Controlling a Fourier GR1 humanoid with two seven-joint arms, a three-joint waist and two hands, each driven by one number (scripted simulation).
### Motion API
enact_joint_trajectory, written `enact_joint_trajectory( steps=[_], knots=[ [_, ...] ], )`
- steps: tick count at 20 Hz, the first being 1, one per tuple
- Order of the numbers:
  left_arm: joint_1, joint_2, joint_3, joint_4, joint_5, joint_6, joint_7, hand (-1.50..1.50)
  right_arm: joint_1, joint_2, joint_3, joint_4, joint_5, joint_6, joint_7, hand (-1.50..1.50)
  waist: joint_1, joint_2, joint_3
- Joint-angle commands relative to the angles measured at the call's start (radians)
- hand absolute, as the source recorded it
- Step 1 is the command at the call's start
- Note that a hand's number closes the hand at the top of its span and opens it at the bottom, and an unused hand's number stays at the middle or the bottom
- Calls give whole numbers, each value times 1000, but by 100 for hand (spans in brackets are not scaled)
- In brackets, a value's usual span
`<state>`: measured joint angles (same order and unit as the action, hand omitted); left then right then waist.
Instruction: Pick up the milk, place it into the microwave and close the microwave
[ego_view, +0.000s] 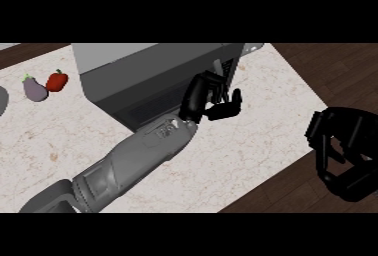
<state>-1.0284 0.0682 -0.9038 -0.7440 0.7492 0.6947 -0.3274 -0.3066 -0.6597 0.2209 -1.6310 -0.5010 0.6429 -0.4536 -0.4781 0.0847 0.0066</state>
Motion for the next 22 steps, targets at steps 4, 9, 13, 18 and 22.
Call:
enact_joint_trajectory(
  steps=[4,9,13,18,22],
  knots=[
    [-58,-65,108,41,52,117,-30,150,27,-3,13,-37,-16,35,-22,150,17,-4,-5],
    [22,-67,220,-32,243,-15,66,150,66,-15,118,-84,-13,83,44,150,51,34,-20],
    [59,-68,266,-18,314,-82,42,150,109,-4,148,-116,-26,66,66,150,68,29,-17],
    [91,-68,275,13,380,-185,24,150,169,18,169,-171,-32,20,79,150,110,14,-16],
    [112,-58,257,41,412,-266,13,150,219,39,195,-214,-13,-9,78,150,128,12,-15]
  ],
)
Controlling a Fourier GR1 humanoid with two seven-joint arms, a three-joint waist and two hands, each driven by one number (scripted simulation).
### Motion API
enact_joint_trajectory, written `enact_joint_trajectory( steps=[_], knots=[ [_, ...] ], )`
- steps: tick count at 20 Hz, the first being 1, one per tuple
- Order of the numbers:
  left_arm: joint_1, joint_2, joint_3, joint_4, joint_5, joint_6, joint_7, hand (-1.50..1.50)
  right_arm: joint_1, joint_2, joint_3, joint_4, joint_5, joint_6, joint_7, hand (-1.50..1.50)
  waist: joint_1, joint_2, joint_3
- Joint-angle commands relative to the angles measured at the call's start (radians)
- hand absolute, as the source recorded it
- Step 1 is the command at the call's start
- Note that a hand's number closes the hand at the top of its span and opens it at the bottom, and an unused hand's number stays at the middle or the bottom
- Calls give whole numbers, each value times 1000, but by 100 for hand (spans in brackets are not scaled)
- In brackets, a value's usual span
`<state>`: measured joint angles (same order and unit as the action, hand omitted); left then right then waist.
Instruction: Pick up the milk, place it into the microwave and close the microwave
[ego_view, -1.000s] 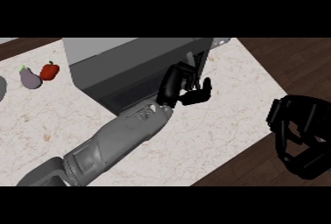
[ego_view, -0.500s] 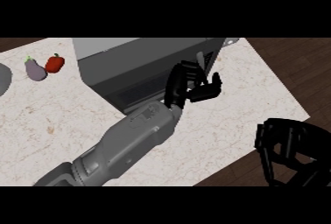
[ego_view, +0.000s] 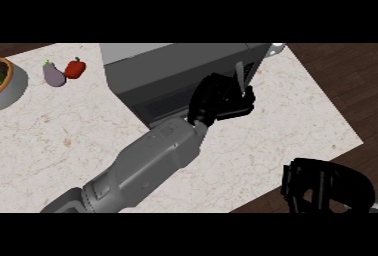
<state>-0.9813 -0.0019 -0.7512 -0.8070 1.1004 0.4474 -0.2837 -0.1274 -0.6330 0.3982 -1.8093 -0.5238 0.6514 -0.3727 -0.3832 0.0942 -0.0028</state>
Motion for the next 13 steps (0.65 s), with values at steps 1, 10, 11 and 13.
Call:
enact_joint_trajectory(
  steps=[1,10,11,13],
  knots=[
    [71,2,93,107,68,-35,-38,150,56,18,27,-42,15,-29,1,150,38,-1,-5],
    [94,40,67,159,112,-173,-76,150,134,60,79,-133,72,-103,10,150,76,-1,-5],
    [96,31,61,163,116,-190,-81,150,137,65,83,-148,77,-110,10,150,79,-2,-5],
    [84,32,56,176,120,-202,-84,150,156,74,97,-177,90,-127,13,150,74,-8,-5]
  ],
)
